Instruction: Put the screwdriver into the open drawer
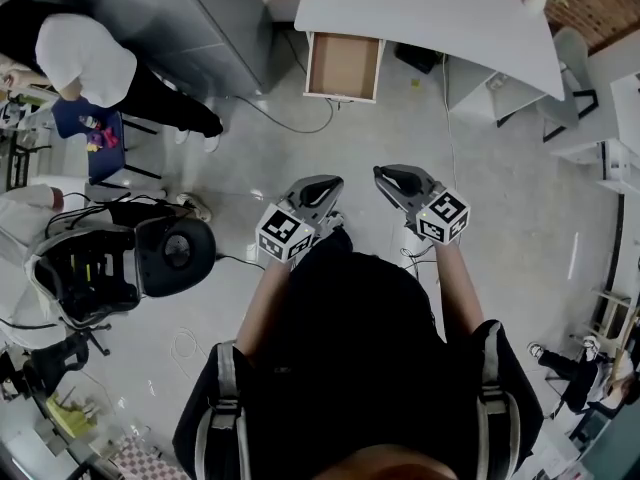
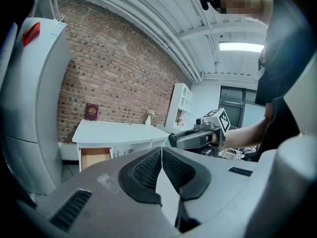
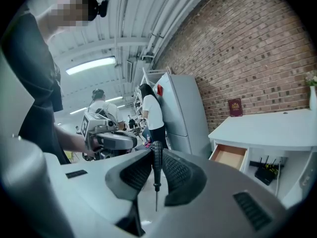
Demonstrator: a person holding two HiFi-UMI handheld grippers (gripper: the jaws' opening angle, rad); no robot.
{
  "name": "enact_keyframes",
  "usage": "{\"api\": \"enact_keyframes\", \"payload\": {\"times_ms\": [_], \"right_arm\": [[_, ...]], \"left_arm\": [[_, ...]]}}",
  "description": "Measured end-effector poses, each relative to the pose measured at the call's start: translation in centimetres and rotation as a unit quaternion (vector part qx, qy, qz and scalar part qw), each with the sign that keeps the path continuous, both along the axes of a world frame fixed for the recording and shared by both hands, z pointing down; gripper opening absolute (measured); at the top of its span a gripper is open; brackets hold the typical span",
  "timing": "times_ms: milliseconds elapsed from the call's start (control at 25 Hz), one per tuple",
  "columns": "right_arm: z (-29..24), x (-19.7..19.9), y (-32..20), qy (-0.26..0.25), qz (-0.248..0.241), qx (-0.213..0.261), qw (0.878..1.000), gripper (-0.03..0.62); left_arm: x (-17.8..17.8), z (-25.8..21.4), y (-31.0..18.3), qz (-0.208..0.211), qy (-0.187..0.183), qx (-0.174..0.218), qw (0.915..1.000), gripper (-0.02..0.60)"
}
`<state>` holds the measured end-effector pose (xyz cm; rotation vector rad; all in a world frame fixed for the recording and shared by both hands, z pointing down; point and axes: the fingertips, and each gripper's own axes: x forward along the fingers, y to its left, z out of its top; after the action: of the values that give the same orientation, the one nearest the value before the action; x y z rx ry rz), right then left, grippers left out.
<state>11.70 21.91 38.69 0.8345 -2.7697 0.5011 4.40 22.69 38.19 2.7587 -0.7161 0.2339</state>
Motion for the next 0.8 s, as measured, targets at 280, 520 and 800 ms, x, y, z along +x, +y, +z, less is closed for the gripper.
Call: {"api": "enact_keyframes", "payload": {"times_ms": [280,520,800], "right_arm": [[0.0,-1.2,-1.9,0.005,0.012,0.003,1.000,0.123],[0.4,-2.2,-3.3,0.010,0.018,0.001,1.000,0.123],[0.7,-3.3,-4.5,0.018,0.016,0.000,1.000,0.123]], "left_arm": [[-1.5,-0.1,-2.3,0.011,0.002,0.005,0.9999,0.016],[-3.1,0.1,-3.8,0.013,0.000,0.006,0.9999,0.017],[-4.4,0.8,-4.7,0.011,0.001,0.000,0.9999,0.017]]}}
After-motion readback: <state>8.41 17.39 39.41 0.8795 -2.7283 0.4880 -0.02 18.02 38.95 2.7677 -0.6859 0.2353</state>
